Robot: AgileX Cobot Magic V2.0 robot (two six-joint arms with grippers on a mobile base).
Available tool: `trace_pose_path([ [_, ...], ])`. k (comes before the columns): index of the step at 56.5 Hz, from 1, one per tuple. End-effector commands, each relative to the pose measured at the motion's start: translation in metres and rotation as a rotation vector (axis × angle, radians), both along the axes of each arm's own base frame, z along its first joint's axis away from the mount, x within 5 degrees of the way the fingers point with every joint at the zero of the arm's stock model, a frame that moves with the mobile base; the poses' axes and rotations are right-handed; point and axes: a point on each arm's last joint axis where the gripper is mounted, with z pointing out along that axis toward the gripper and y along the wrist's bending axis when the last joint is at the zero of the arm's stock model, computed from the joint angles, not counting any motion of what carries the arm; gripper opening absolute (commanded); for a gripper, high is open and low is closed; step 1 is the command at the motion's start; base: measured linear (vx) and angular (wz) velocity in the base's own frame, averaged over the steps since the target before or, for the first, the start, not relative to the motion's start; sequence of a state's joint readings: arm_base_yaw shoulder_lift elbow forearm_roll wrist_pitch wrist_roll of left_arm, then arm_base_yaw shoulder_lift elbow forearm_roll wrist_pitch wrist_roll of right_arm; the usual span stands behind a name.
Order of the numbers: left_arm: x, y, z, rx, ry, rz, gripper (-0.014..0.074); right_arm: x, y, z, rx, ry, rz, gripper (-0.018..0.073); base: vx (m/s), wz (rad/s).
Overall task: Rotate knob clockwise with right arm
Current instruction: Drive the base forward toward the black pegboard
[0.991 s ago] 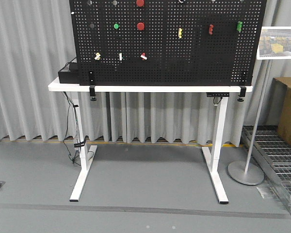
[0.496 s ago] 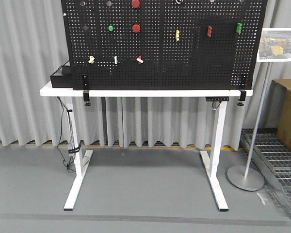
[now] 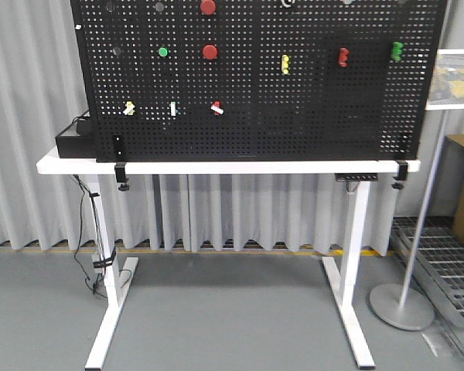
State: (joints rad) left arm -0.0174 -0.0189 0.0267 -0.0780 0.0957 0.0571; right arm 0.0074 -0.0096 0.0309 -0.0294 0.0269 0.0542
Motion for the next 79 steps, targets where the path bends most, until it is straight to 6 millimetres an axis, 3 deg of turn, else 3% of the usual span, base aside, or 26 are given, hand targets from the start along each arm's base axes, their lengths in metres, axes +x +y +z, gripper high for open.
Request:
trace_pose_path([
  [1,-0.0005,0.0003,0.0045,-0.011,-0.084,0.0,-0.0006,-0.0014,0.0003,0.0064,-0.013,-0.091,0.002,-0.0006,0.35,0.08],
  [79,-0.0005,0.0003,0.0045,-0.011,-0.084,0.0,-0.0006,-0.0014,0.0003,0.0064,-0.013,-0.091,0.002,-0.0006,0.36,0.02],
])
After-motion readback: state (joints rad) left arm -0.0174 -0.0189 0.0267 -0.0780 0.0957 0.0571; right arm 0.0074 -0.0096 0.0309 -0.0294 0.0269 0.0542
